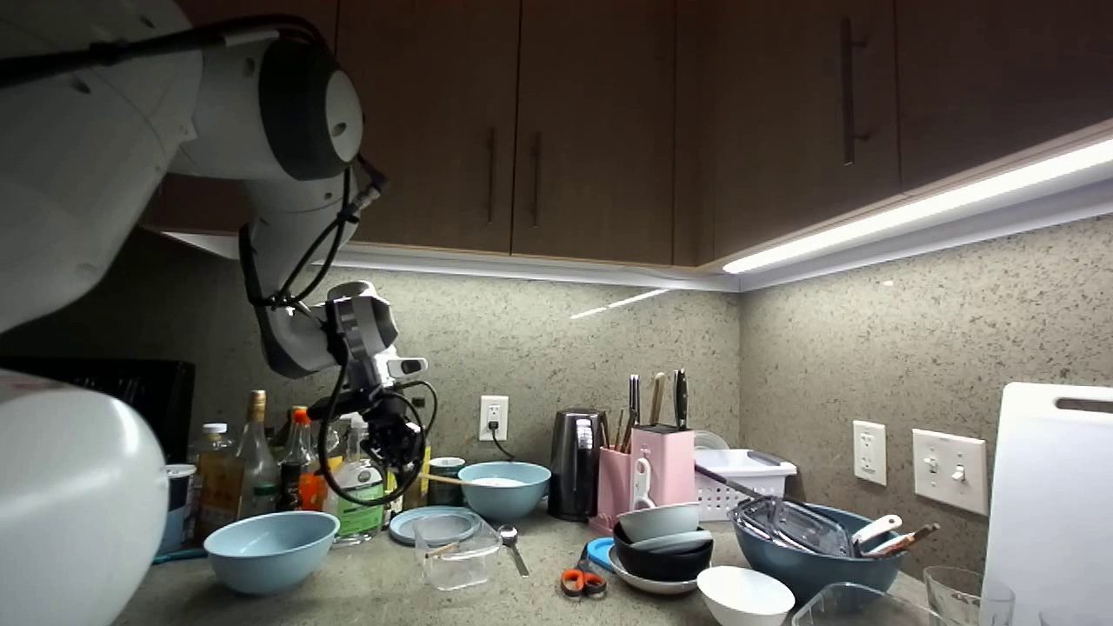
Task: Pick the chopstick in the blue bowl and put in on the counter
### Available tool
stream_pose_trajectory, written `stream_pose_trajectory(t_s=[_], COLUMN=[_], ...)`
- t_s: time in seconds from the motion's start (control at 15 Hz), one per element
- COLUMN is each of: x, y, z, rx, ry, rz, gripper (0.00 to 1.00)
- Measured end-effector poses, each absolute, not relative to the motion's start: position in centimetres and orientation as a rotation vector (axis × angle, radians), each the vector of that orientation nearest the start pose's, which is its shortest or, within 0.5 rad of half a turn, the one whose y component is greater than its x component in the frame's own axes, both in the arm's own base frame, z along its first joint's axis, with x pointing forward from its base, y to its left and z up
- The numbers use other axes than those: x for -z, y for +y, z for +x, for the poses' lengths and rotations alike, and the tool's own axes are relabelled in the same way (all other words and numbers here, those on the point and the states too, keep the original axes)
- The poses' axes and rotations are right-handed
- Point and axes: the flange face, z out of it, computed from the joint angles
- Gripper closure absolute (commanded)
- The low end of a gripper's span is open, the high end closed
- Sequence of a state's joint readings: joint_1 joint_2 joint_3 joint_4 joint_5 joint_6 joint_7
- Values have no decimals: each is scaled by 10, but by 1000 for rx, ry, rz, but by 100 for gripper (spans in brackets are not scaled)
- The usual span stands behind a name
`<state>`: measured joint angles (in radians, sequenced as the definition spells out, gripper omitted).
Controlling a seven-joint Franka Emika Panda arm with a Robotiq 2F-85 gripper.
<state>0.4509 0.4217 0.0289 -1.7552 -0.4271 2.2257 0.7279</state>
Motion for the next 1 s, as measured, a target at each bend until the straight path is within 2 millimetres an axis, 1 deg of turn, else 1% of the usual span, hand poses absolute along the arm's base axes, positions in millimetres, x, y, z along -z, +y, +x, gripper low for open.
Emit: stream_pose_trajectory(t_s=[0.13,0.27,0.4,0.53,0.73,1.0], x=[-340,-348,-353,-353,-346,-328], y=[293,287,284,285,298,320], z=[575,562,557,557,546,516], rx=[448,490,497,494,460,417], ry=[38,70,74,70,-6,-123], rz=[-3336,-3317,-3315,-3312,-3310,-3314], gripper=[92,92,92,92,92,92])
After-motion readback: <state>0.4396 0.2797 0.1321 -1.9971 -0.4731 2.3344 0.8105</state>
